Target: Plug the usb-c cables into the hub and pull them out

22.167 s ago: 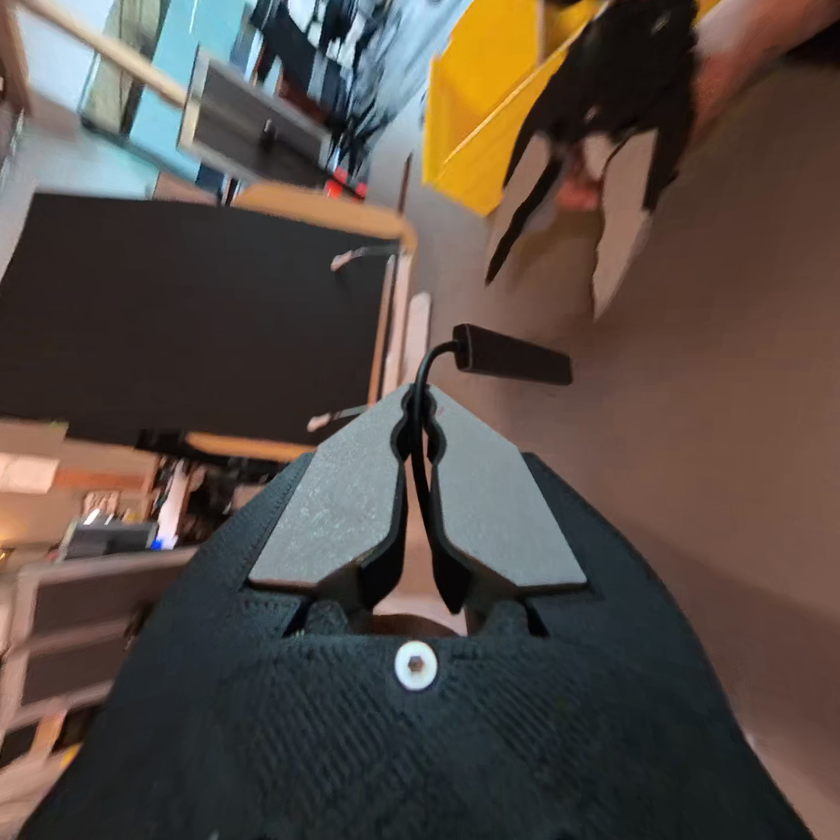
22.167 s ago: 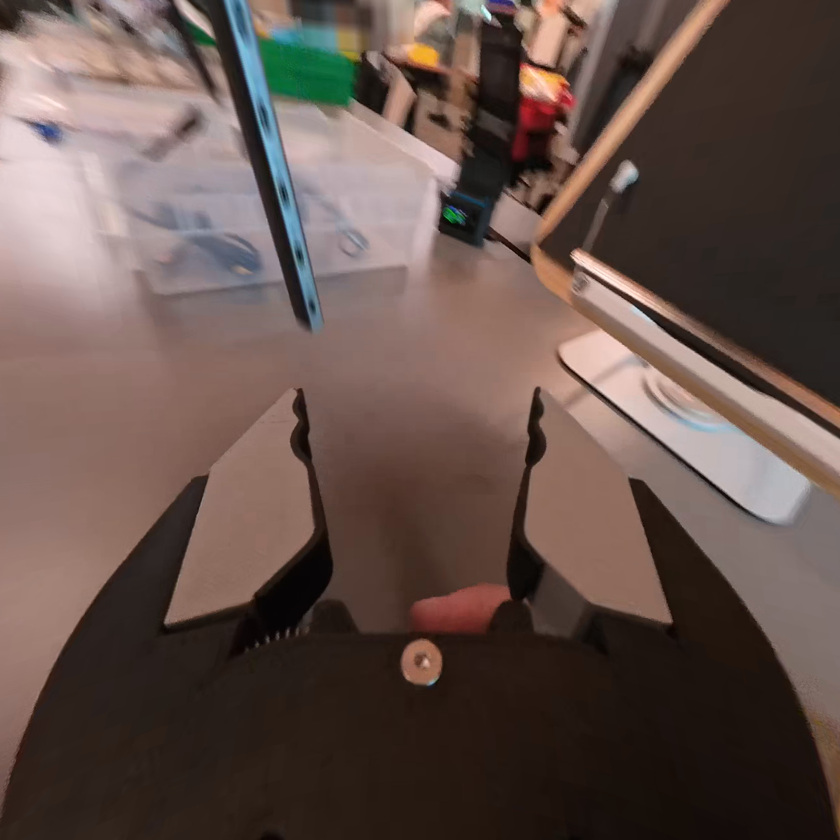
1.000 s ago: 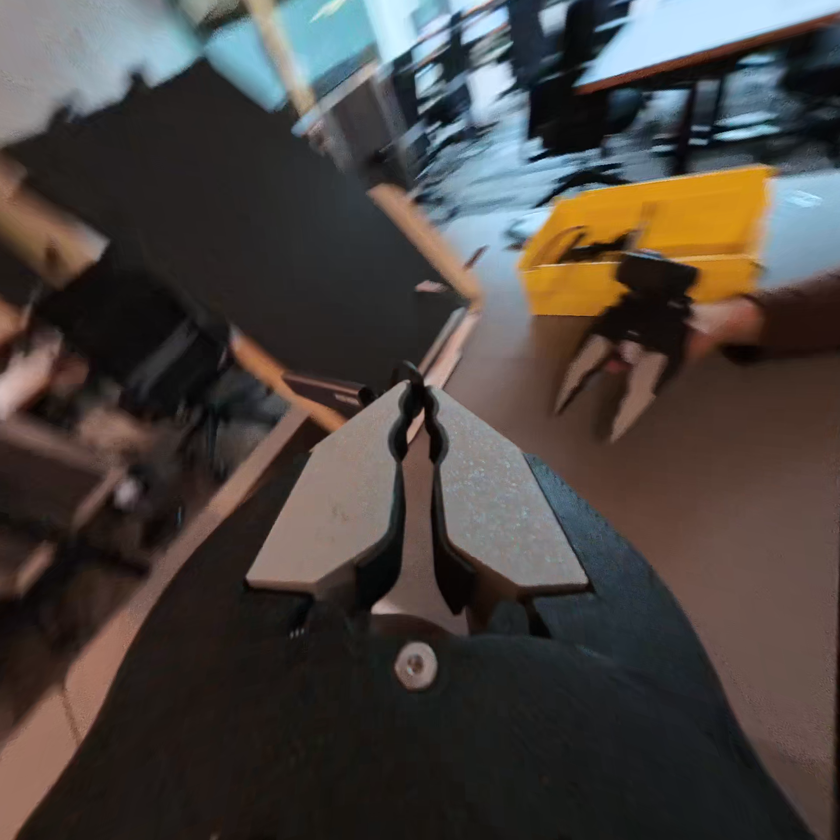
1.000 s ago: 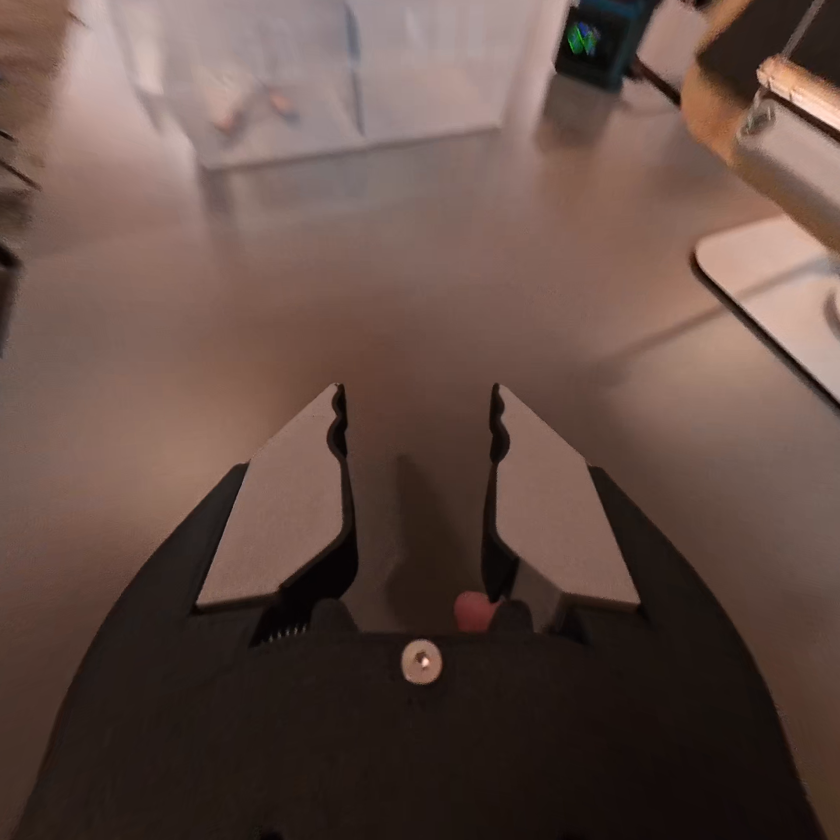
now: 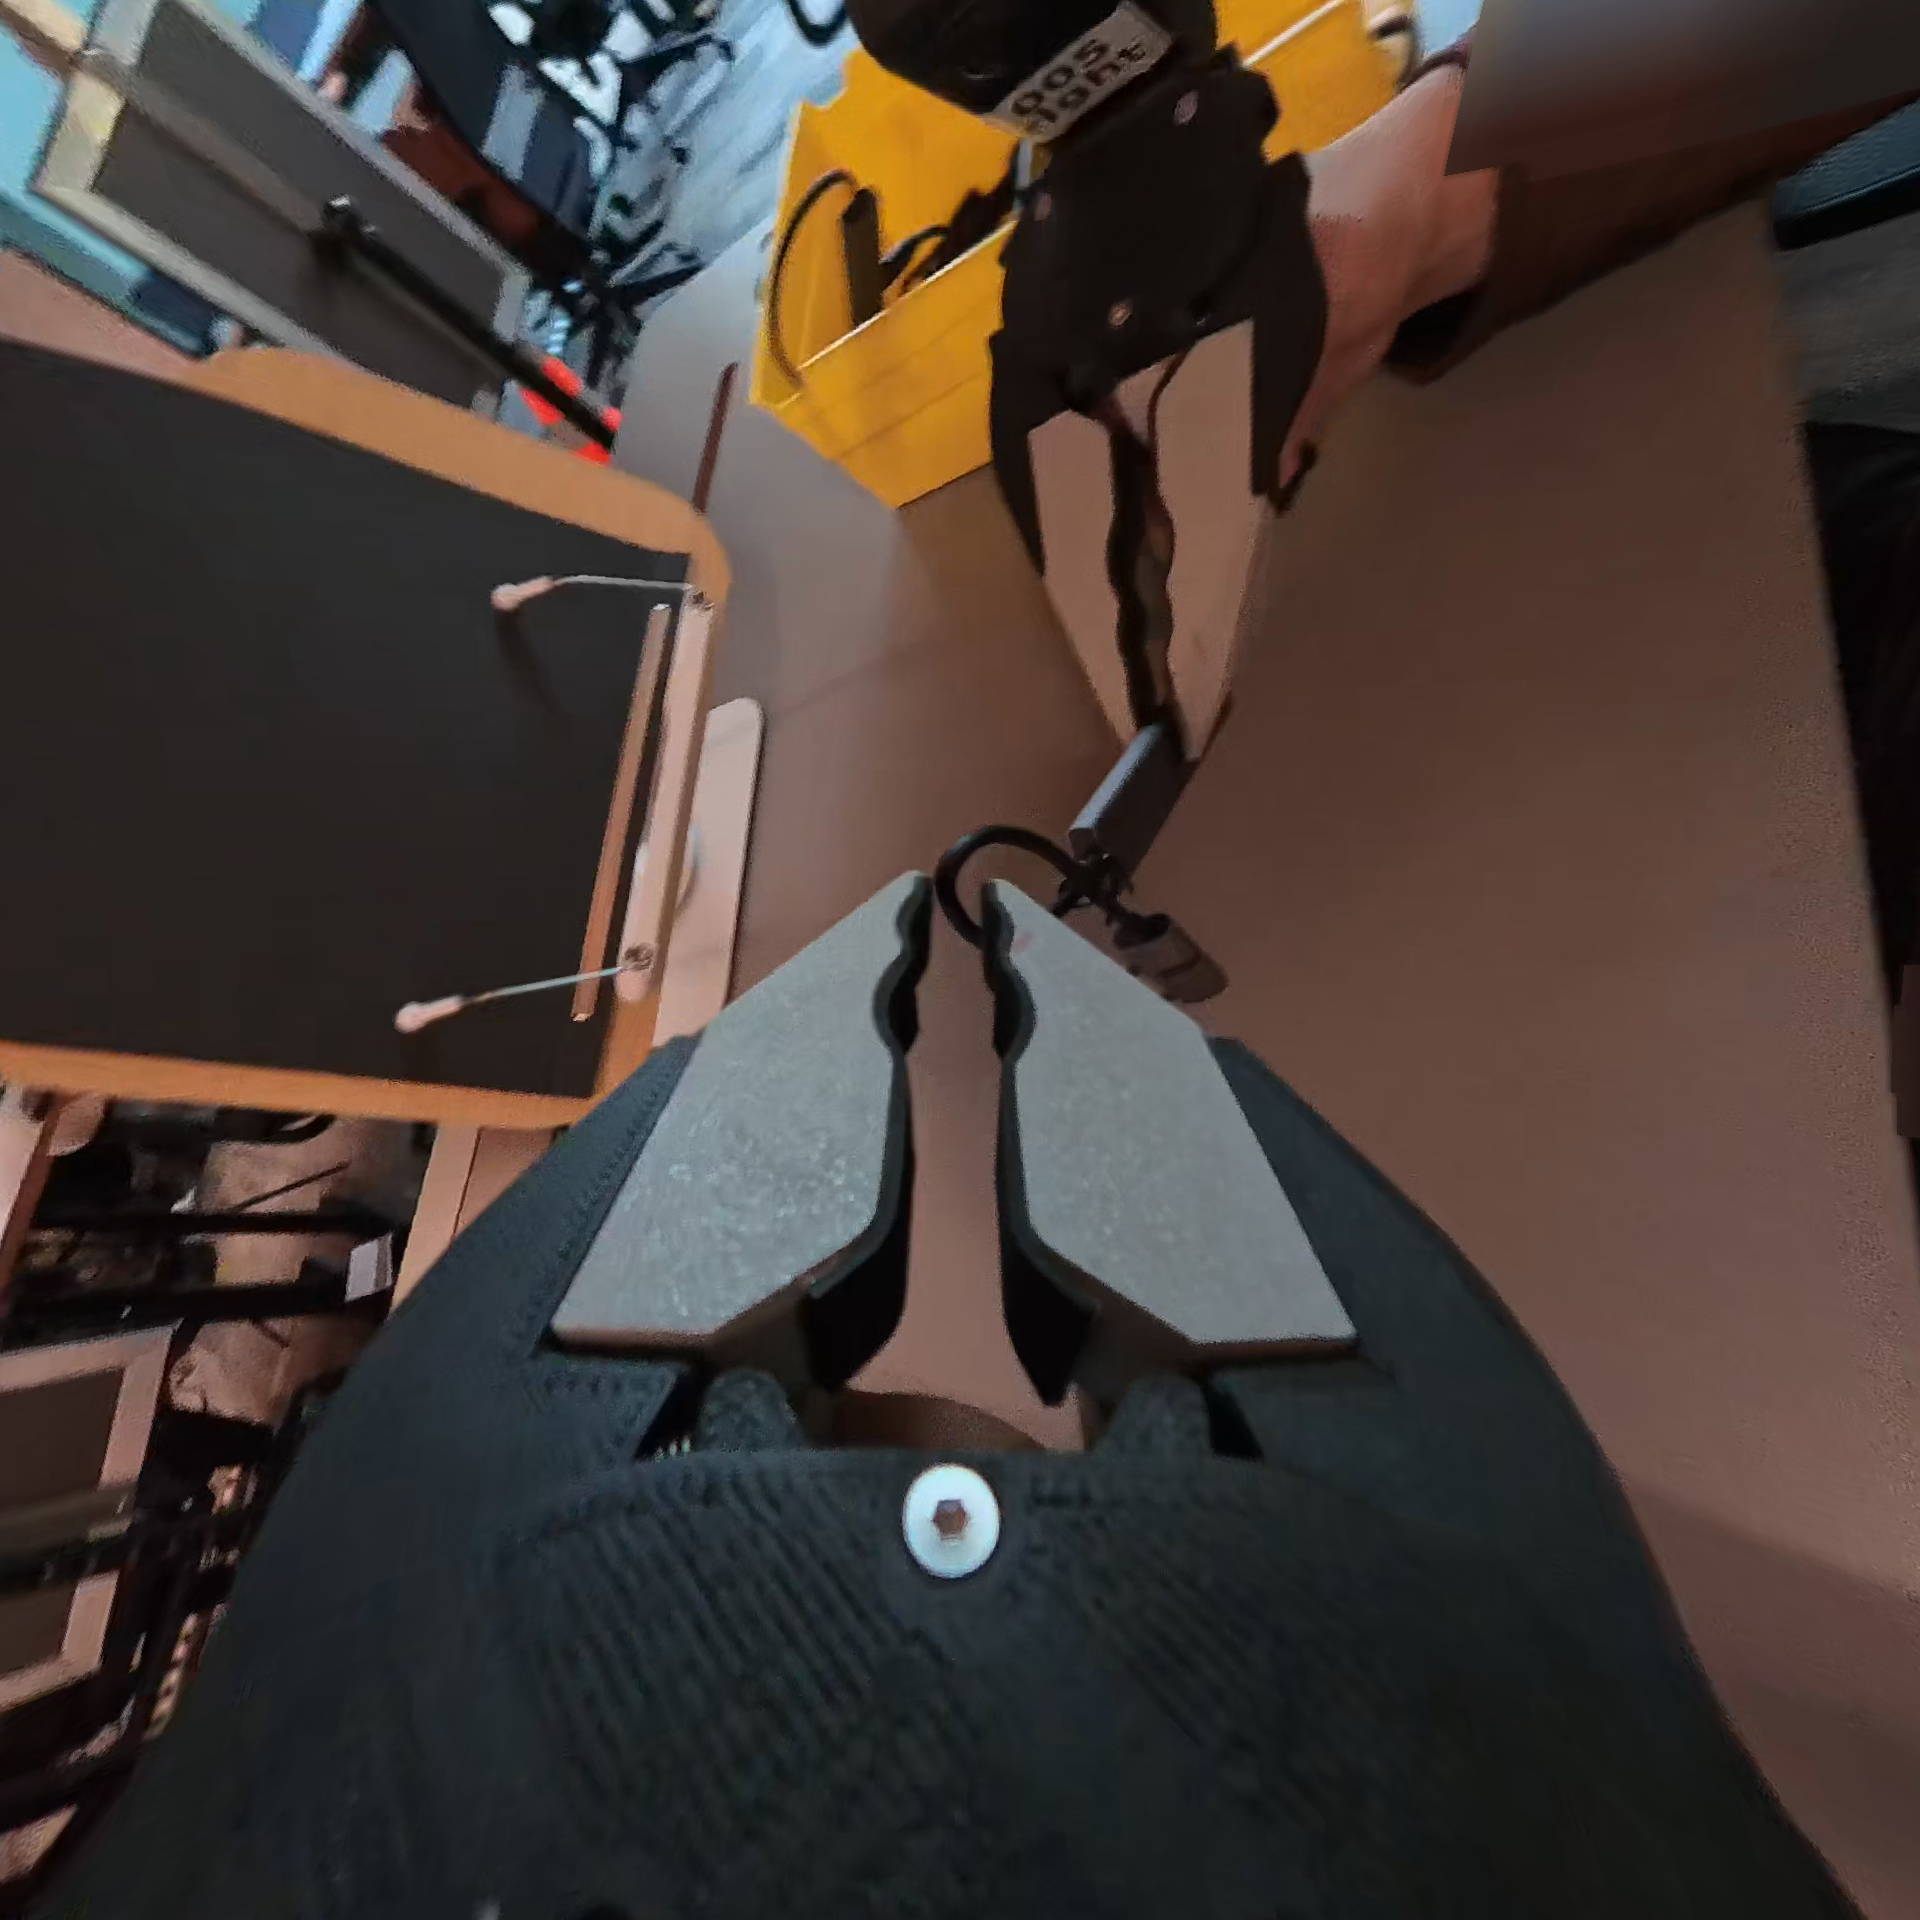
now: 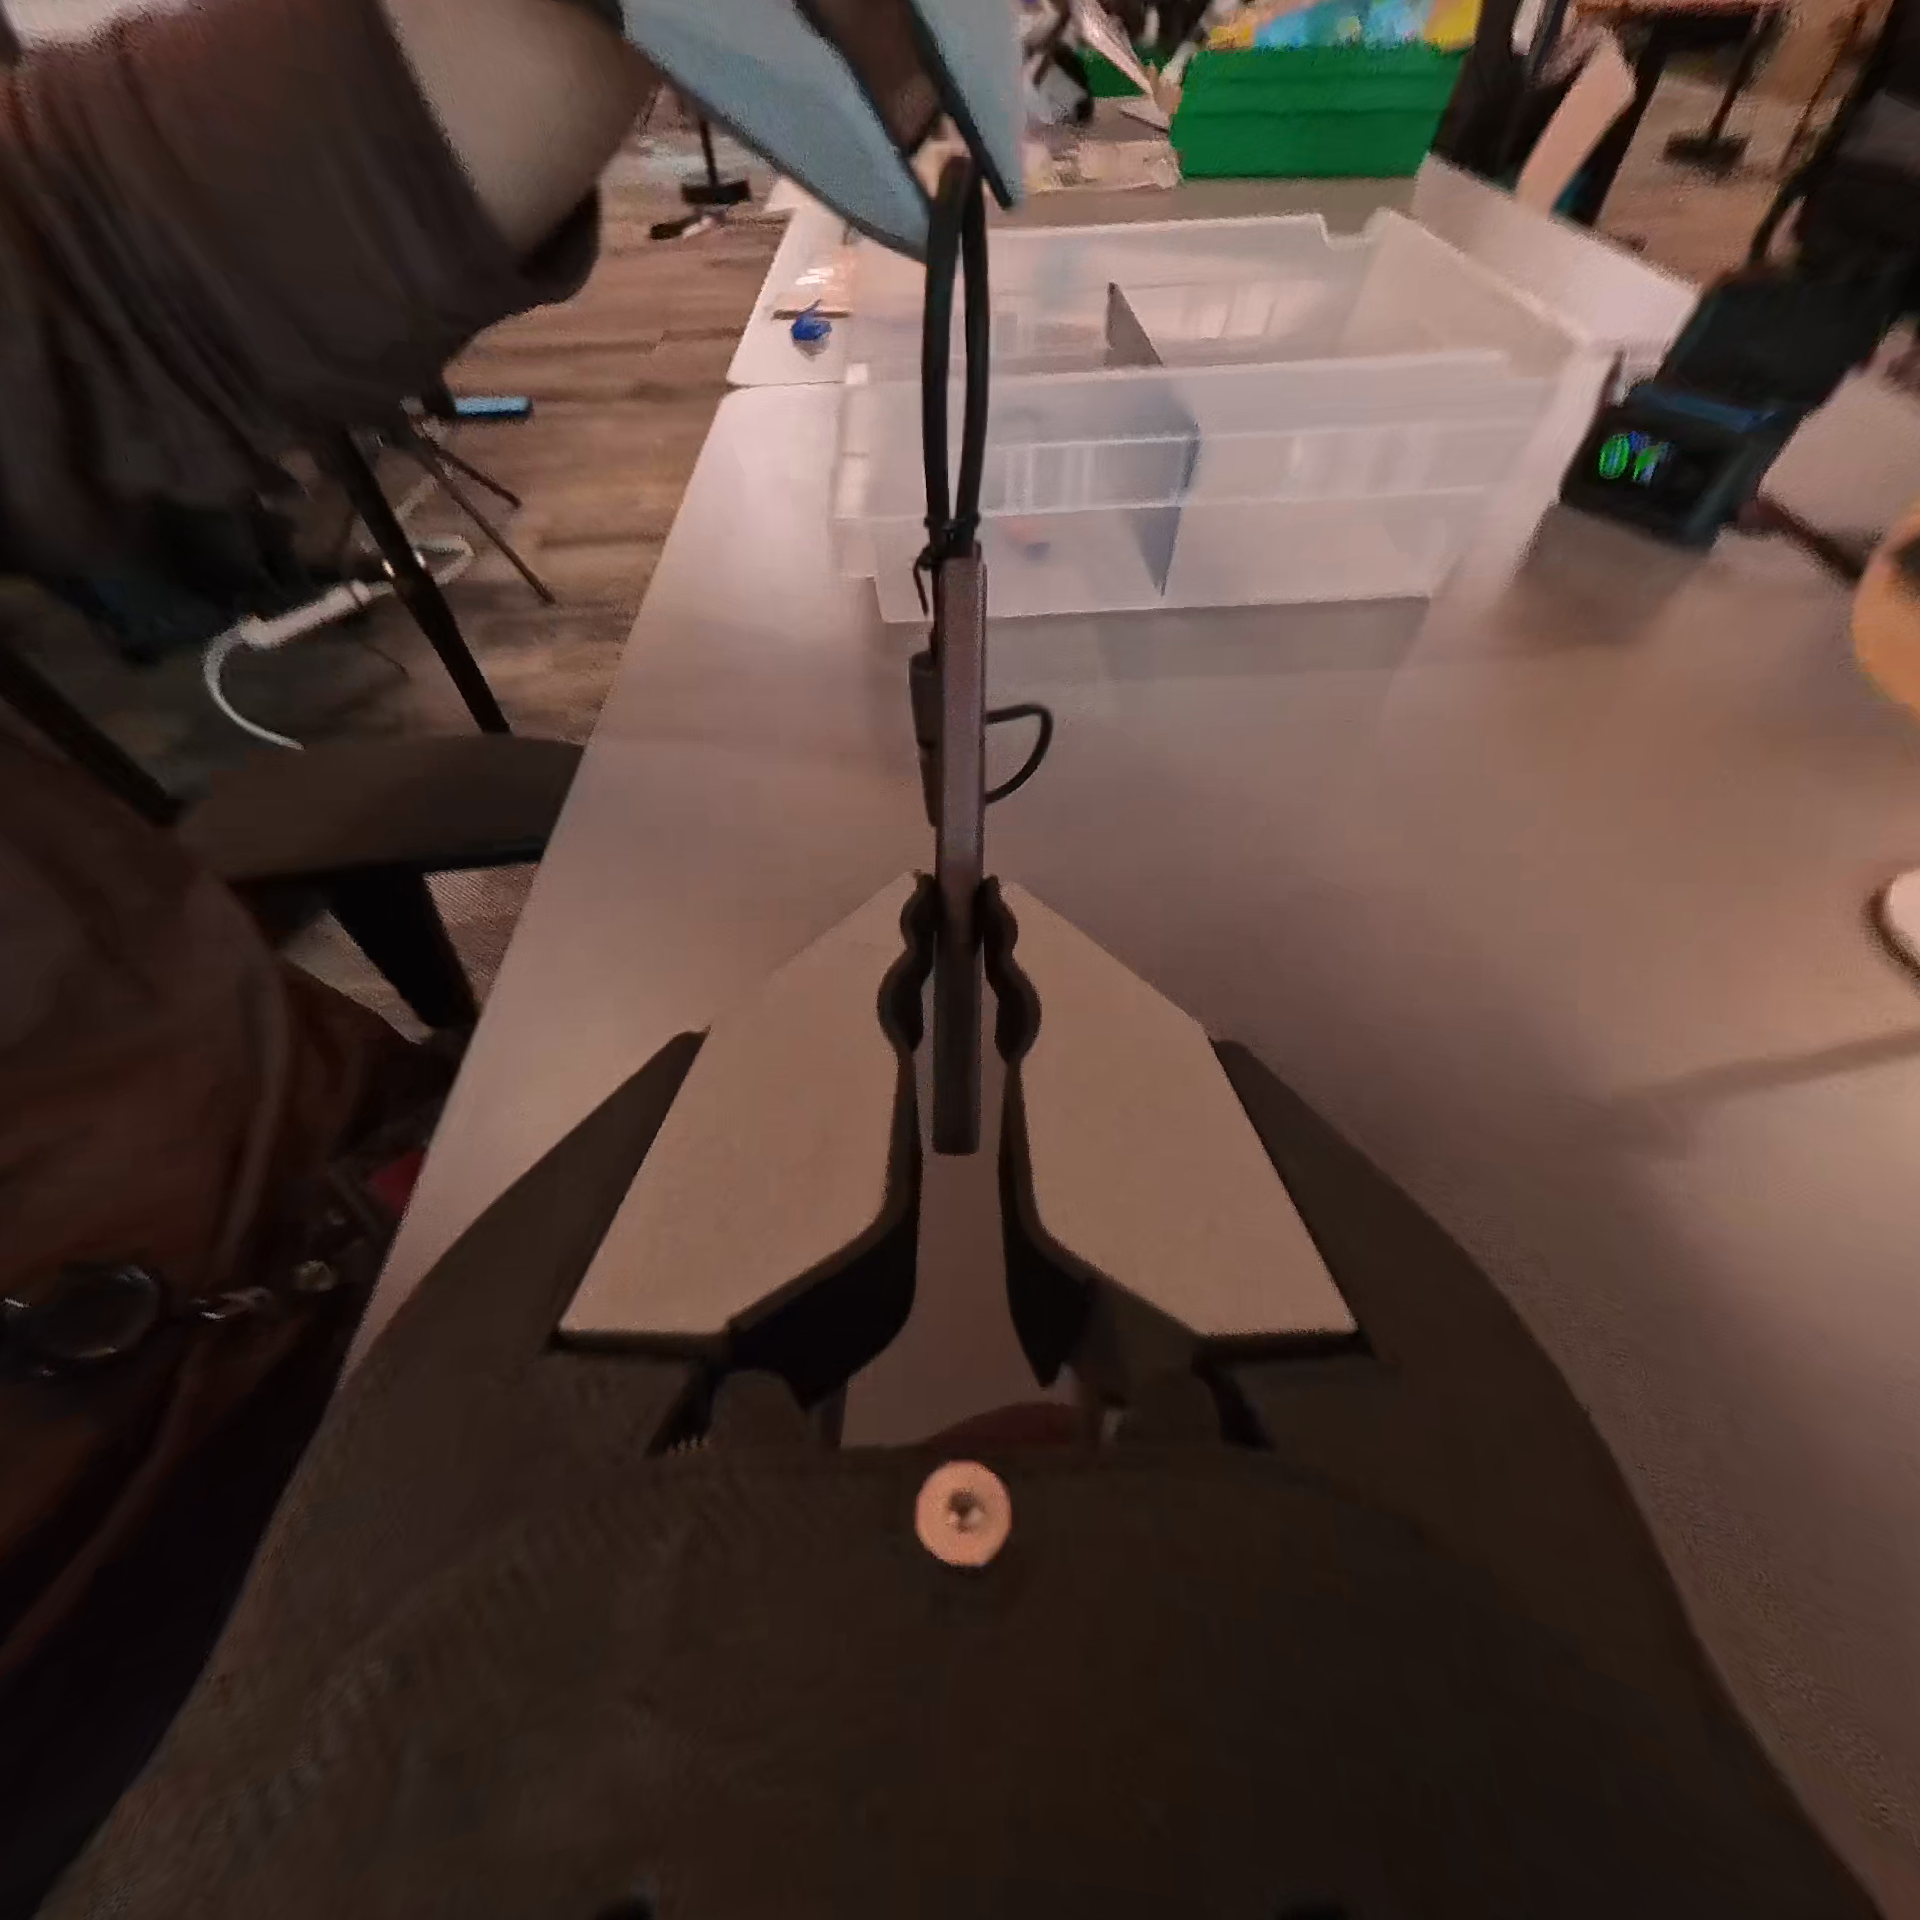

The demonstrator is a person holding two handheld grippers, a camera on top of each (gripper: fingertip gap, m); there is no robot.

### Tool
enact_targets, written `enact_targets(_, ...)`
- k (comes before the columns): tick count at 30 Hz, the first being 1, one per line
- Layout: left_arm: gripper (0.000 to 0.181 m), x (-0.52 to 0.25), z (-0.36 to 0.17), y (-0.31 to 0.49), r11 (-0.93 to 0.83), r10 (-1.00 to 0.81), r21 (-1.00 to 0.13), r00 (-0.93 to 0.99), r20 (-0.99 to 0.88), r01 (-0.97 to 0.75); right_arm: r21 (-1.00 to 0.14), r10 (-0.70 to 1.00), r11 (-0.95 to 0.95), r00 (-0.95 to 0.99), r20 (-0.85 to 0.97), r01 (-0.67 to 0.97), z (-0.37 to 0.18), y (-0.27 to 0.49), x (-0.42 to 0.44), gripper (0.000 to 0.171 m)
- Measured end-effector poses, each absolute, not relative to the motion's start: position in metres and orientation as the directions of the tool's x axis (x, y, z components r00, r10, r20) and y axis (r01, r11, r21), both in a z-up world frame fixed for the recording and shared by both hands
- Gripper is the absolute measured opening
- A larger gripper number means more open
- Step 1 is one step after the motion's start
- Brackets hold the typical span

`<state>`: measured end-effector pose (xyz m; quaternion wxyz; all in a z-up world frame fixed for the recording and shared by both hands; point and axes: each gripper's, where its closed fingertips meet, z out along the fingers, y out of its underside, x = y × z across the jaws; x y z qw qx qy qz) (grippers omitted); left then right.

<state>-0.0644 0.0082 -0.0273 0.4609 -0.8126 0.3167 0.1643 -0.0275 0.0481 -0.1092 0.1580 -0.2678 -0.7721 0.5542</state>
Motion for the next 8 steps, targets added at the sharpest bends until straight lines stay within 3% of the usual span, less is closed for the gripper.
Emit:
enact_targets(2, 0.022, -0.077, -0.027, 0.005, -0.383, -0.307, -0.664, 0.767, -0.564, -0.642, -0.909, 0.635, 0.163, -0.746, -0.201, 0.384, -0.12, 0.062, -0.037, 0.006)
enact_targets(5, 0.046, -0.084, -0.039, -0.006, -0.446, -0.299, -0.681, 0.814, -0.499, -0.581, -0.741, 0.68, -0.005, -0.541, -0.495, 0.672, -0.155, 0.084, -0.047, 0.006)
enact_targets(8, 0.06, -0.093, -0.052, -0.026, -0.53, -0.306, -0.627, 0.818, -0.487, -0.571, -0.631, 0.698, -0.042, -0.429, -0.573, 0.775, -0.18, 0.097, -0.048, 0.006)
